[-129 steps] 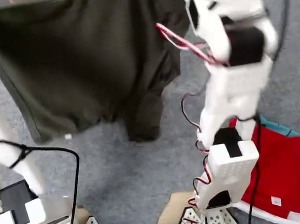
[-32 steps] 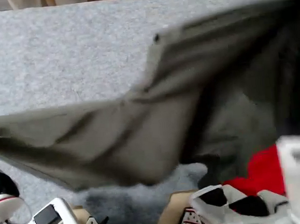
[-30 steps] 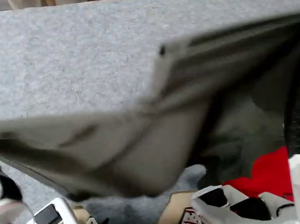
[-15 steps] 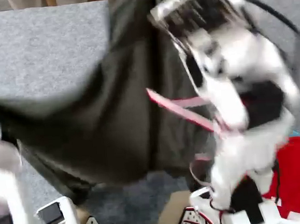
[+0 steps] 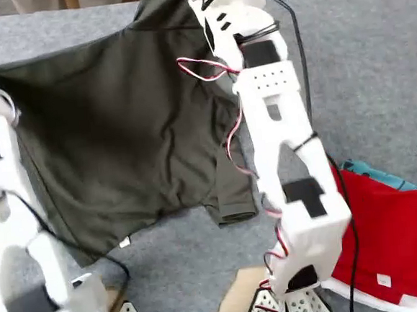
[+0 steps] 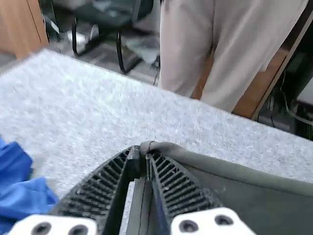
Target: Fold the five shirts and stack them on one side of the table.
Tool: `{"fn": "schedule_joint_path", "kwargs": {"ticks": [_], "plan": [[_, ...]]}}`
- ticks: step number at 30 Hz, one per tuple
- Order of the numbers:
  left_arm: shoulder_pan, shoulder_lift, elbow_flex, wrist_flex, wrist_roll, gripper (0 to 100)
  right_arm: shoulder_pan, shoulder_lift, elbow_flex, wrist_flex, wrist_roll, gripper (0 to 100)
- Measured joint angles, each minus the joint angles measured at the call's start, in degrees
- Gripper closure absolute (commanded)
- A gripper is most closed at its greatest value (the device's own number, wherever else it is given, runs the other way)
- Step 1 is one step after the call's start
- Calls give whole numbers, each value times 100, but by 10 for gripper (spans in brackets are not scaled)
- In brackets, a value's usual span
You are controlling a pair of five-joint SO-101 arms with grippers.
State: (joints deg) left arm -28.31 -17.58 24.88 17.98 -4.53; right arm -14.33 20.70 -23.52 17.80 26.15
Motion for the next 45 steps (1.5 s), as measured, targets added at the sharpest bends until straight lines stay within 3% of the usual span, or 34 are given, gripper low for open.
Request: {"fn": "schedule_joint_path", "kwargs": {"ticks": [8, 16, 22, 30, 38, 45], "plan": [[404, 2321, -3086, 1653, 9, 981, 264, 2251, -2963, 316, 0, 994], [413, 2708, -4527, 3481, -334, 981, 273, 3059, -6523, 3710, 0, 994], [440, 2699, -4536, 4809, -782, 981, 325, 2875, -6875, 6338, 193, 994], [949, 1169, -2646, 4914, -844, 981, 352, 2145, -6927, 8237, 246, 994], [870, -1064, 932, 3376, -844, 981, 440, 1503, -6716, 8369, 255, 994], [457, -1398, 1873, 3226, -765, 981, 440, 229, -4519, 8369, 255, 994]]}}
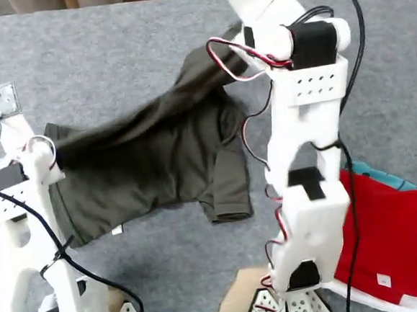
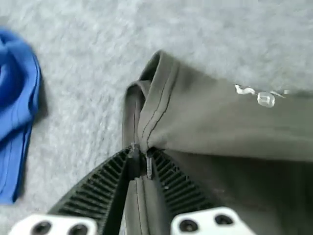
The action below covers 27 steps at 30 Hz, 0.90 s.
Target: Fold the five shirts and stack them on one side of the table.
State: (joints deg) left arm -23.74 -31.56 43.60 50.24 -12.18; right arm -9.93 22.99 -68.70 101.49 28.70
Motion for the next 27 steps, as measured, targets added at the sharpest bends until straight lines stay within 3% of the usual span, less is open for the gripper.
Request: {"fn": "schedule_joint_path", "kwargs": {"ticks": [10, 20, 27], "plan": [[0, -79, 668, 0, -97, 981, 0, -1873, 3666, -325, 0, 994], [-334, -88, 897, 18, -404, 981, 0, -4079, 7912, -1855, 273, 994], [-211, -97, 1240, 607, -545, 981, 0, -4905, 9741, -2338, 343, 994]]}}
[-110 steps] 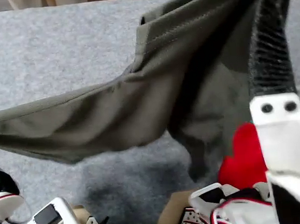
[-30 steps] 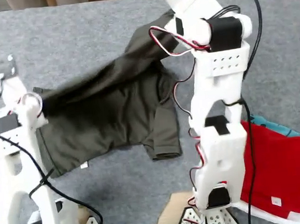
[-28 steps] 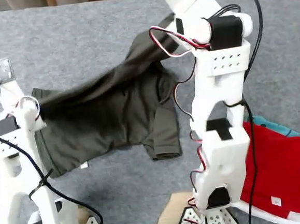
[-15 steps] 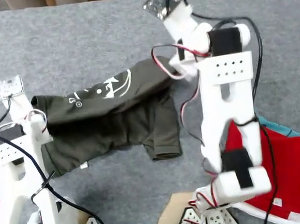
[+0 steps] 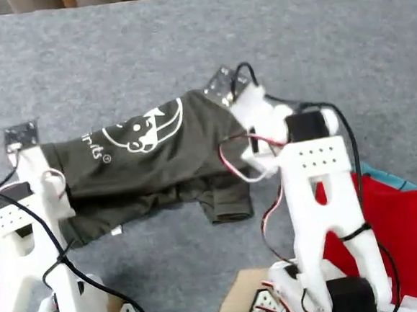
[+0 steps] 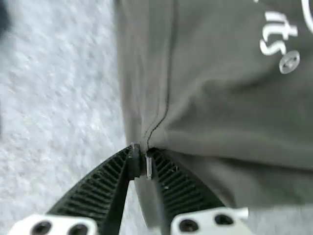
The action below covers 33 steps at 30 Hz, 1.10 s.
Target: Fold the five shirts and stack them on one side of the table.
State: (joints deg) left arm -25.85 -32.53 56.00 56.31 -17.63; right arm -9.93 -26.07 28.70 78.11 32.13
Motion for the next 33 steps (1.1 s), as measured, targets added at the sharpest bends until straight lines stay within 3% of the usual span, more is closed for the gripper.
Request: {"fn": "schedule_joint_path", "kwargs": {"ticks": [13, 21, 27, 33], "plan": [[-141, 0, -765, 123, 527, 981, -62, -53, 360, -598, 0, 994], [-26, 0, -290, 123, 378, 981, -70, -53, 888, -651, 158, 988], [-26, 0, 70, 202, 360, 941, -70, -53, 888, -651, 167, 830], [-26, 0, -167, 651, 360, 883, -62, -53, 879, -642, 167, 813]]}}
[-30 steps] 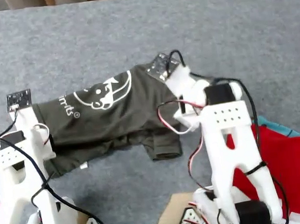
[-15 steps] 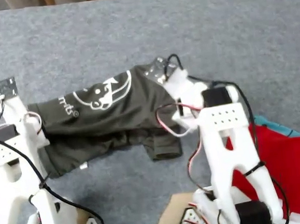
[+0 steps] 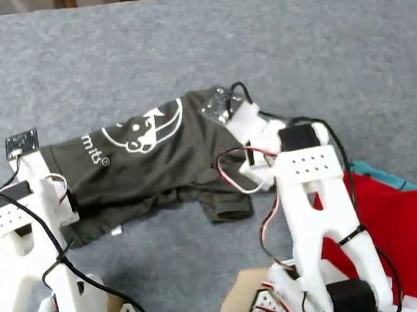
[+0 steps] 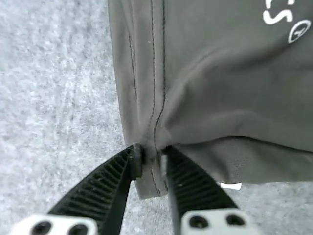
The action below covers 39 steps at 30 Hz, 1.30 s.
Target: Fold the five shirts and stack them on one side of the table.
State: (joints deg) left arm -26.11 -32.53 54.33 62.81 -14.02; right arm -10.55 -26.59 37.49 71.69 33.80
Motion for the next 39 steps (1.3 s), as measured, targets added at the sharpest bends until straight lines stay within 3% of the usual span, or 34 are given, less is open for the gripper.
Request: {"fn": "schedule_joint_path", "kwargs": {"ticks": [4, 9, 15, 21, 27, 34, 39], "plan": [[0, 0, -202, 273, 0, 884, 176, -9, -501, 413, 0, 822], [0, 0, -967, 1134, -149, 968, 18, -9, -985, 1380, 0, 955], [0, 0, -2075, 1960, -149, 978, -1231, -387, -457, 1635, -431, 829], [0, 0, -2242, 2013, -149, 978, -2110, -756, 422, 1090, -712, 830], [0, 0, -2242, 2013, -149, 978, -2233, 44, 686, 448, -712, 831], [0, 0, -2215, 1873, -132, 978, -2462, 642, 695, 396, -765, 829], [0, 0, -1978, 1582, 79, 895, -2470, 642, 695, 343, -765, 830]]}}
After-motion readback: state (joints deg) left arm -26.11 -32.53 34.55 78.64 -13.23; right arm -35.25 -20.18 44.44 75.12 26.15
